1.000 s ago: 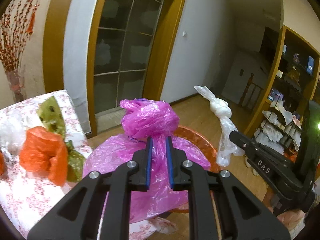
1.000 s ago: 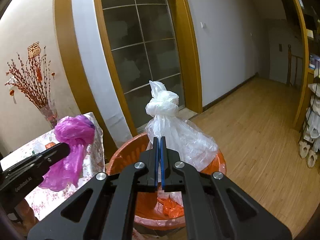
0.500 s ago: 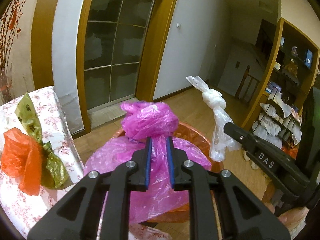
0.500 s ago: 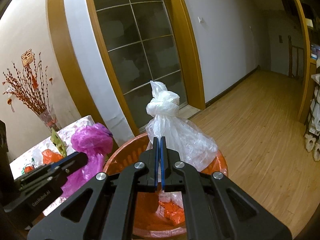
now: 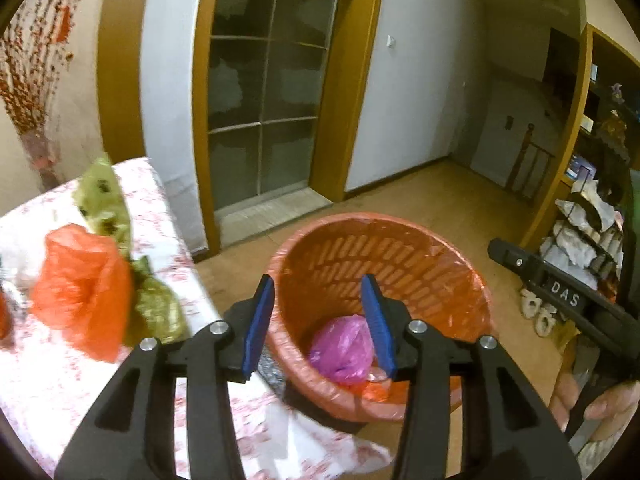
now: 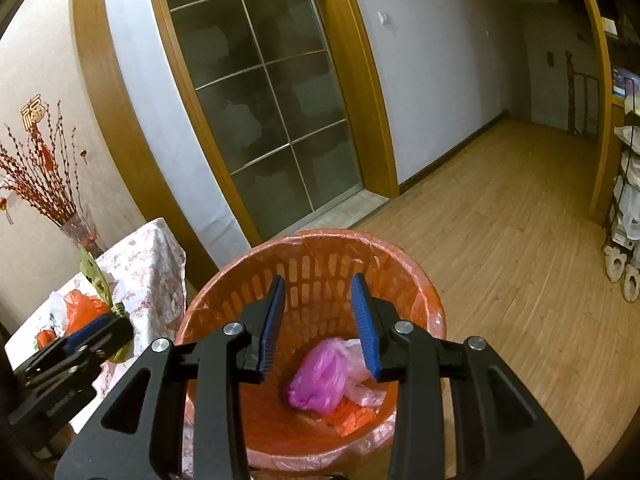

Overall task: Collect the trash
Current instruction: 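Lower both bags into the wastebasket and open both tools, then move both tools back over the table toward the remaining bags, then grasp the large orange bag with the right tool and lift it, then carry the orange bag over the wastebasket and open the right tool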

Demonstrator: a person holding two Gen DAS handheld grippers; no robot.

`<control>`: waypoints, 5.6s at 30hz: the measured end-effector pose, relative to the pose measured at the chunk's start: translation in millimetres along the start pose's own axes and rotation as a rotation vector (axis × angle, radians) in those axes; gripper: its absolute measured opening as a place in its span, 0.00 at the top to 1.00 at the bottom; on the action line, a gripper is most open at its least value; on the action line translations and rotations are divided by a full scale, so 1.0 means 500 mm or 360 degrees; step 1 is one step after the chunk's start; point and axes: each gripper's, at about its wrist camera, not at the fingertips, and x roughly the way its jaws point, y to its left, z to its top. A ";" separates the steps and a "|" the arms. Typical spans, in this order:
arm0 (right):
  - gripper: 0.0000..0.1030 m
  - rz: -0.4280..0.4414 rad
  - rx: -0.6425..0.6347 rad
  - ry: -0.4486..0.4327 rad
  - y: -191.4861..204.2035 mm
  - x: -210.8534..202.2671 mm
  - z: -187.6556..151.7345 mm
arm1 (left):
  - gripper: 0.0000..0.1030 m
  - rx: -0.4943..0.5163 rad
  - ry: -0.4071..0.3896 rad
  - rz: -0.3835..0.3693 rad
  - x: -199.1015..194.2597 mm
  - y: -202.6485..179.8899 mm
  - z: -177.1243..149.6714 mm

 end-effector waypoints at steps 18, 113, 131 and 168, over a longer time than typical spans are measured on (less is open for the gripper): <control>0.66 0.0232 -0.0219 0.0075 0.158 -0.015 -0.028 | 0.44 -0.0305 -0.0117 0.0454 -0.179 0.205 -0.076; 1.00 0.0719 -0.0558 0.0233 0.506 0.042 -0.073 | 0.36 -0.0656 -0.0094 0.0719 -0.272 0.463 -0.139; 1.00 0.0580 -0.0324 0.0156 0.383 0.052 -0.019 | 0.38 -0.0589 0.0051 0.0762 -0.060 0.572 0.058; 1.00 0.0504 -0.0183 -0.0036 0.294 -0.077 0.044 | 0.94 -0.0366 -0.0113 0.0560 -0.192 0.399 0.128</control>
